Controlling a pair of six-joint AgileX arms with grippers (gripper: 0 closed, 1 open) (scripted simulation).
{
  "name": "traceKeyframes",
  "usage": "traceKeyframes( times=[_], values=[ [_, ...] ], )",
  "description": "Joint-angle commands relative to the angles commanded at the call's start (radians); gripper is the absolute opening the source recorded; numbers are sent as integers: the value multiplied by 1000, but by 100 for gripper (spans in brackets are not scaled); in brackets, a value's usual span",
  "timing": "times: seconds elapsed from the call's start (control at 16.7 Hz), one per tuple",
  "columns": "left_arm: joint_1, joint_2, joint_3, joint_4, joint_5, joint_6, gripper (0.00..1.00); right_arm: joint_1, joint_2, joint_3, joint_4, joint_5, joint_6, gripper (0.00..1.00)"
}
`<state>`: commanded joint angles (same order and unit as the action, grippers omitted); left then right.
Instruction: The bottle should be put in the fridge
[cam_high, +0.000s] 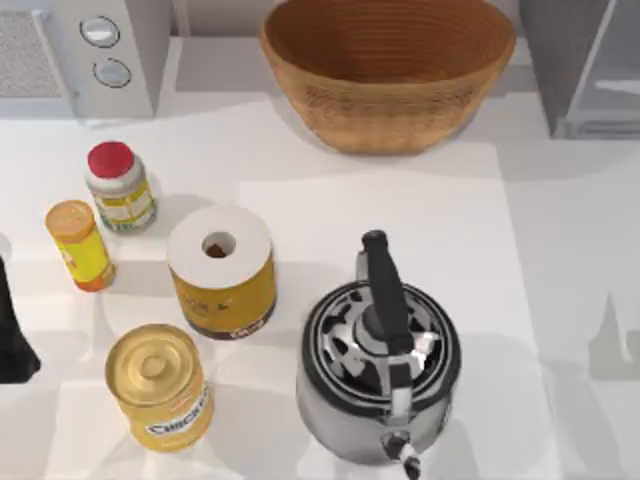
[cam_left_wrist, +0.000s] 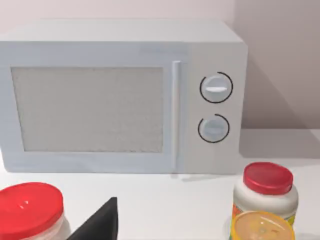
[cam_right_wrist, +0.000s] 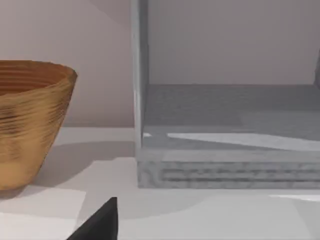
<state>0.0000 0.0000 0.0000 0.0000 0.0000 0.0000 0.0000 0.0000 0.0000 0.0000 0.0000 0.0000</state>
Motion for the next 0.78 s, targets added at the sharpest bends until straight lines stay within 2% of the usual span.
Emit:
traceKeyframes(
  times=[0.18, 0.36, 0.54, 0.78],
  values=[
    [0, 0, 0, 0, 0, 0, 100, -7, 10, 4, -7, -10, -10, 100],
    [0, 0, 0, 0, 0, 0, 100, -76, 105, 40, -62, -97, -99, 100],
    [0, 0, 0, 0, 0, 0, 100, -200, 289, 111, -147, -270, -279, 100],
    [0, 0, 0, 0, 0, 0, 100, -406, 606, 242, -269, -590, -652, 100]
  ],
)
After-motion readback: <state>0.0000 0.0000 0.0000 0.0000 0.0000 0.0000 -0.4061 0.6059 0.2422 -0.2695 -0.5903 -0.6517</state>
